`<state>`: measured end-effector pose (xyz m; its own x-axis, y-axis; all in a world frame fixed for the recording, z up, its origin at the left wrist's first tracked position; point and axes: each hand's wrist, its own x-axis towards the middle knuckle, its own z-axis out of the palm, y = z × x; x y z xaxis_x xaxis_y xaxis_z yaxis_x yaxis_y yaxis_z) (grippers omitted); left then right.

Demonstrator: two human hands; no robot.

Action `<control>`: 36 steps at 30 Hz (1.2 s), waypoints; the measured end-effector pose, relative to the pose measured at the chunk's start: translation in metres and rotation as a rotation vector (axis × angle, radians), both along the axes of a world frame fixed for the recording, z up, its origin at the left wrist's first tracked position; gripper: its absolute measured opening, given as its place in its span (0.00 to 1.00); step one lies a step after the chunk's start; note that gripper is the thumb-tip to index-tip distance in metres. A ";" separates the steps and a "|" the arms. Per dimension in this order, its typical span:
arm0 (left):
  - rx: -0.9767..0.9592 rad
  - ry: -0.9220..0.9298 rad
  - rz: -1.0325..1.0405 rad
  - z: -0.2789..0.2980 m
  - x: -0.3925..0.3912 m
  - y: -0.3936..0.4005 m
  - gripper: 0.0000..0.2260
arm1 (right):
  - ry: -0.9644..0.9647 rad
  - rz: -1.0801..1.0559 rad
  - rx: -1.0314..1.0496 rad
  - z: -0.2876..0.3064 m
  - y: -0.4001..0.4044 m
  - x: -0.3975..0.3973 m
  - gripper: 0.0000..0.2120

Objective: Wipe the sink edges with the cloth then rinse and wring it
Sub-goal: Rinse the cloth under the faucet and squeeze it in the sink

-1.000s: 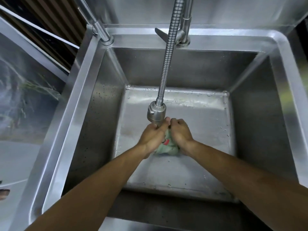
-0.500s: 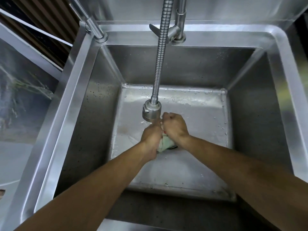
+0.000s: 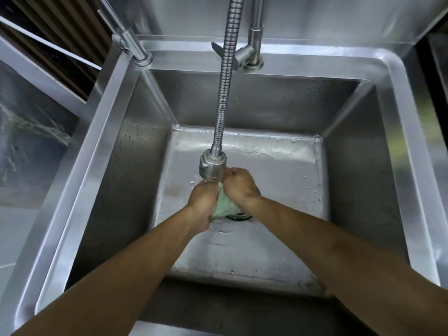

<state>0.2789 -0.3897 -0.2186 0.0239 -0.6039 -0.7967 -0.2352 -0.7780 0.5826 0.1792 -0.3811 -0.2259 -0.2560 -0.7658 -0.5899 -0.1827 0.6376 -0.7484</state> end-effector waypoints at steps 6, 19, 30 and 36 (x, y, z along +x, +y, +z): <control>-0.040 -0.040 -0.064 0.003 0.004 -0.002 0.10 | 0.033 0.131 -0.013 -0.004 0.008 0.001 0.19; 0.146 0.473 -0.361 0.046 0.034 0.017 0.17 | -0.502 0.294 0.171 0.074 0.050 -0.103 0.16; 0.378 0.676 -0.183 0.066 0.034 0.024 0.23 | -0.211 0.396 -0.488 0.101 0.089 -0.104 0.25; 0.585 0.999 -0.476 0.086 0.018 0.012 0.18 | -0.081 0.555 -0.661 0.124 0.098 -0.101 0.19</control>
<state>0.2973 -0.3776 -0.1327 -0.8681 0.0634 -0.4924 -0.2186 -0.9393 0.2645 0.0778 -0.2830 -0.1018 0.2801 -0.9597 0.0204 -0.2682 -0.0987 -0.9583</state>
